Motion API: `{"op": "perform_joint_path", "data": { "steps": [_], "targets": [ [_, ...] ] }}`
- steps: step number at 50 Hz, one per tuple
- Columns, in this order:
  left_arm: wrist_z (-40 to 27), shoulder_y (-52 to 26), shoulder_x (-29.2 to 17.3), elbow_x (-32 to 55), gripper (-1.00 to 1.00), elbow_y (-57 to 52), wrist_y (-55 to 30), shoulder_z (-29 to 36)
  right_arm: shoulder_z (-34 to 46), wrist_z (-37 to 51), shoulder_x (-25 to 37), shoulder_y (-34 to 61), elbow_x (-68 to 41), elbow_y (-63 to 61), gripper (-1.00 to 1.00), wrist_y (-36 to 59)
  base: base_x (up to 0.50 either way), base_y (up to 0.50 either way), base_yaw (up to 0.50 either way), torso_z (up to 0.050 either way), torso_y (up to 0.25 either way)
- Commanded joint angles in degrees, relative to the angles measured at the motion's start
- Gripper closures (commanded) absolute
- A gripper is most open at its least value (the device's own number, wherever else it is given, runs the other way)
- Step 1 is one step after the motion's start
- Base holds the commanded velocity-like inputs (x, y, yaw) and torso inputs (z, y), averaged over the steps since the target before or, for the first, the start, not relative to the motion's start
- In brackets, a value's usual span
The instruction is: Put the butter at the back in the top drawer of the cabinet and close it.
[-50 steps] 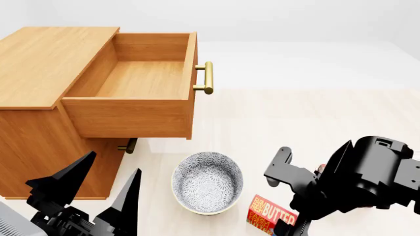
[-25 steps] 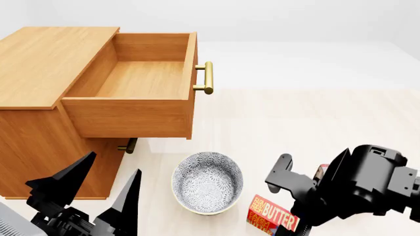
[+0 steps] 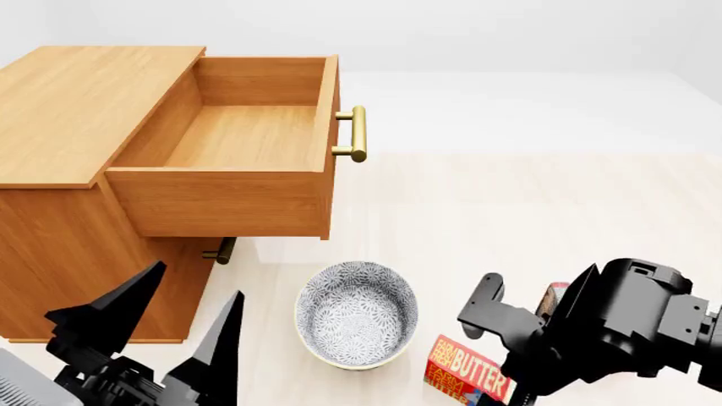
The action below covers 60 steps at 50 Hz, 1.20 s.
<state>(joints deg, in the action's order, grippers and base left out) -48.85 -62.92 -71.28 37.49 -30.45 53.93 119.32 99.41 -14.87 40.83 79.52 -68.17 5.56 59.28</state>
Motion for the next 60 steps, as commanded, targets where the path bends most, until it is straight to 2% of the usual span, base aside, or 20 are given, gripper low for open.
{"op": "perform_joint_path", "data": {
  "steps": [1, 23, 60],
  "targets": [
    [0.11, 0.52, 0.02, 0.00, -1.00, 0.12, -0.10, -0.53, 0.37, -0.76, -0.15, -0.91, 0.49, 0.59, 1.00, -0.84, 0.00, 0.00, 0.00, 0.000, 0.000],
    [0.12, 1.37, -0.12, 0.03, -1.00, 0.20, -0.39, -1.63, 0.04, 0.77, 0.56, -1.31, 0.66, -0.71, 1.00, -1.48, 0.00, 0.00, 0.00, 0.000, 0.000],
    [1.13, 1.69, -0.87, 0.12, -1.00, -1.22, -2.46, -2.97, -3.86, 11.03, 12.04, 10.70, -8.01, -22.92, 1.00, 9.03, 0.00, 0.00, 0.00, 0.000, 0.000]
  ]
}}
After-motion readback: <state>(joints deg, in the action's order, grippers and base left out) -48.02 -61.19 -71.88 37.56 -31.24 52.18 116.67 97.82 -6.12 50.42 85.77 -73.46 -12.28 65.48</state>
